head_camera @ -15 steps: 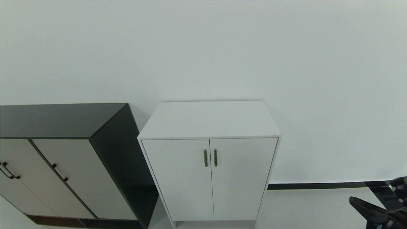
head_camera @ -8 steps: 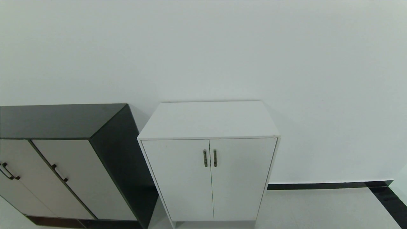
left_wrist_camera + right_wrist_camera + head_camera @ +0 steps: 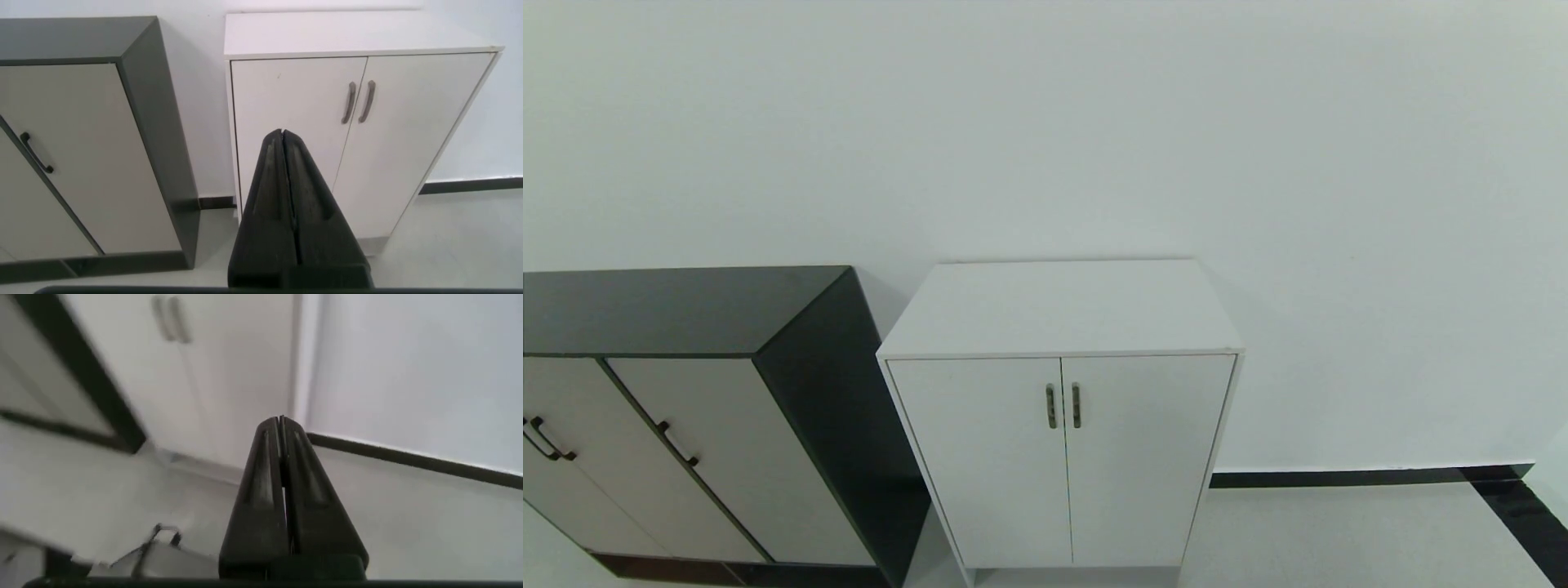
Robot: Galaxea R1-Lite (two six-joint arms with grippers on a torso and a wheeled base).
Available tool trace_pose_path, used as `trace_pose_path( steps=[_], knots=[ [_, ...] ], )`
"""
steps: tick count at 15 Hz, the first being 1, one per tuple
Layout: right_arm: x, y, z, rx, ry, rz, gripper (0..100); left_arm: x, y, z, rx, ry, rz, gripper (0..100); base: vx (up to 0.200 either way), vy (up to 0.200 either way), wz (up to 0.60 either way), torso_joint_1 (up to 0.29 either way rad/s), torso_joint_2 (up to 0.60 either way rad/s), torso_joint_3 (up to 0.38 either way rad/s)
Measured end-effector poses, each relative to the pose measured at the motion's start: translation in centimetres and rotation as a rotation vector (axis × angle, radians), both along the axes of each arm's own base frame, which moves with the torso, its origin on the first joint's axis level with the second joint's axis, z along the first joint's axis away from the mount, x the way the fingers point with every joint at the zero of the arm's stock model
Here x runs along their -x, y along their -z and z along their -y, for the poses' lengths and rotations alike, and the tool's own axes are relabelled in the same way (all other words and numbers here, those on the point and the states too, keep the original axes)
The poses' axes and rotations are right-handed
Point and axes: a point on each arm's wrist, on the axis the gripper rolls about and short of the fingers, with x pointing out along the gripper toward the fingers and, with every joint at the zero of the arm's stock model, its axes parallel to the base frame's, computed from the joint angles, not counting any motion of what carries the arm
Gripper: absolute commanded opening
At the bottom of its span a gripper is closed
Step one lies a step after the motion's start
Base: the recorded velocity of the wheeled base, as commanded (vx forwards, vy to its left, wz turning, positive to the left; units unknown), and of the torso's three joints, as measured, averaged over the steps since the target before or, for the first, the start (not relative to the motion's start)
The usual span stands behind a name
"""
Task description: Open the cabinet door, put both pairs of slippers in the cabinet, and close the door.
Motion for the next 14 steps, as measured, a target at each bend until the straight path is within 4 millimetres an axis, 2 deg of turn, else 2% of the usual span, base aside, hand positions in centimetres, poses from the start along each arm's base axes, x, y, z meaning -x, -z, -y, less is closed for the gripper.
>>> trace_pose_path(
  steps=[3, 14],
  knots=[
    [0.6, 0.1, 0.0, -0.01, 0.128, 0.074, 0, 0.0, 0.0, 0.0, 0.0, 0.001, 0.0, 0, 0.0, 0.0, 0.0, 0.0, 0.0, 0.0],
    [1.5, 0.3, -0.2, -0.02, 0.305, 0.181, 0, 0.0, 0.0, 0.0, -0.001, 0.001, 0.0, 0, 0.0, 0.0, 0.0, 0.0, 0.0, 0.0]
  ],
)
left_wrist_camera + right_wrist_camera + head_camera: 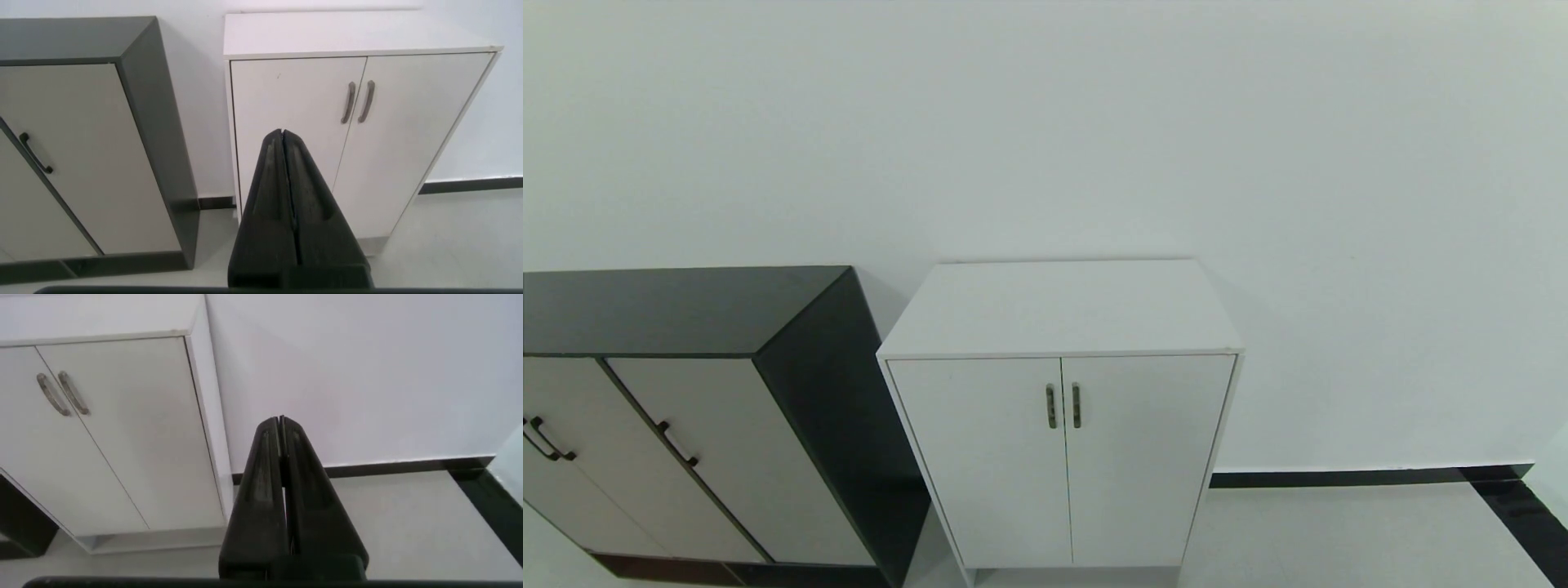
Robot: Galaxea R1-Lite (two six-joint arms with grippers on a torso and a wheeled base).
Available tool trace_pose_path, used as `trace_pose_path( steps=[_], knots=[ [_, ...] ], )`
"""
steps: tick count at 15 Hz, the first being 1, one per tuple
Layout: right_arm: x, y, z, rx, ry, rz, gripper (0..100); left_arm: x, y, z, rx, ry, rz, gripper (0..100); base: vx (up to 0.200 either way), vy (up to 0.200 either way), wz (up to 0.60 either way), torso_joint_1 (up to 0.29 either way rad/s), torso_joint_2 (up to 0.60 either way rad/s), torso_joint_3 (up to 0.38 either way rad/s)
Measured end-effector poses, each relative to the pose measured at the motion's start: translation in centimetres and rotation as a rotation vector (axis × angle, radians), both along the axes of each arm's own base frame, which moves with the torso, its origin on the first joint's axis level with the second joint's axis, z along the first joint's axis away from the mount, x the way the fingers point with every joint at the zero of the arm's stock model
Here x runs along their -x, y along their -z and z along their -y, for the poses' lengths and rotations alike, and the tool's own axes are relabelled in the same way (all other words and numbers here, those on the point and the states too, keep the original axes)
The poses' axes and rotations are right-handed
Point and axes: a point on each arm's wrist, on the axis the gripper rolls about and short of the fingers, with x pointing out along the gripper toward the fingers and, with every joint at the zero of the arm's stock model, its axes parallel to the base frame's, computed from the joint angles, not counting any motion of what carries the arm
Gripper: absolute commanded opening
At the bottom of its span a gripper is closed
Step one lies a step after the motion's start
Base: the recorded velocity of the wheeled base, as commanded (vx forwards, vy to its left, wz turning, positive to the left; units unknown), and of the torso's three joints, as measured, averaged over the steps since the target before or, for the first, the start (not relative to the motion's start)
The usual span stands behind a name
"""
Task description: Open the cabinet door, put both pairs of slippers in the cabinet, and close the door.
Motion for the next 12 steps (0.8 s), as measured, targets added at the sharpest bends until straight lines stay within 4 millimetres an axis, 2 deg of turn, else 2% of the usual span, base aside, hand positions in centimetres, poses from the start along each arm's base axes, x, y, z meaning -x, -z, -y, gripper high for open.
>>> trace_pose_path(
  steps=[12],
  knots=[
    [0.19, 0.08, -0.02, 0.004, -0.002, 0.026, 0, 0.0, 0.0, 0.0, -0.003, 0.0, 0.001, 0, 0.0, 0.0, 0.0, 0.0, 0.0, 0.0]
  ],
)
